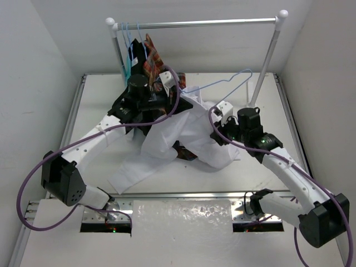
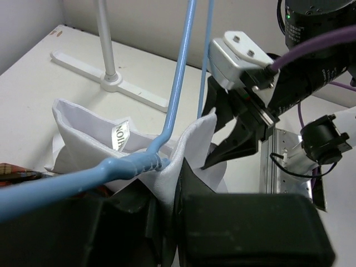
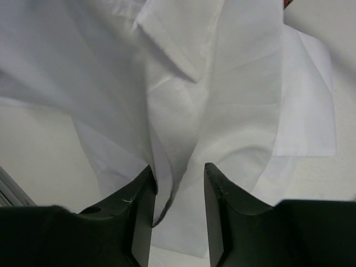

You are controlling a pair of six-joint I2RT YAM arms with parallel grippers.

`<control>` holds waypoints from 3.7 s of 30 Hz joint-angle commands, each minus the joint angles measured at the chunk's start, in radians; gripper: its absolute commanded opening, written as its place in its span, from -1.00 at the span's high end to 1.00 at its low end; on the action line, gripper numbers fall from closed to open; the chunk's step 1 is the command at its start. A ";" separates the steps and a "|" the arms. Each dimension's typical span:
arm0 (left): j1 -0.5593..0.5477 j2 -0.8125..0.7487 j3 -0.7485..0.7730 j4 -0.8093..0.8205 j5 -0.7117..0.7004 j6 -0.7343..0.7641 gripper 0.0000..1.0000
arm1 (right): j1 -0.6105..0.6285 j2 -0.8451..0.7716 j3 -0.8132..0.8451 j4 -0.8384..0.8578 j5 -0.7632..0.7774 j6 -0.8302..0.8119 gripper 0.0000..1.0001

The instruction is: Place the shirt on the hanger

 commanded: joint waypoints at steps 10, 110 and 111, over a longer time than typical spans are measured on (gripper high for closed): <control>0.021 -0.089 -0.023 -0.006 0.048 0.171 1.00 | -0.019 -0.035 -0.047 -0.060 0.084 -0.118 0.51; -0.074 0.043 0.212 -0.597 -0.144 0.512 1.00 | 0.213 -0.023 0.587 -0.380 -0.196 -0.243 -0.97; -0.073 0.031 0.202 -0.598 -0.116 0.521 1.00 | 0.205 0.026 0.668 -0.429 -0.112 -0.284 -0.61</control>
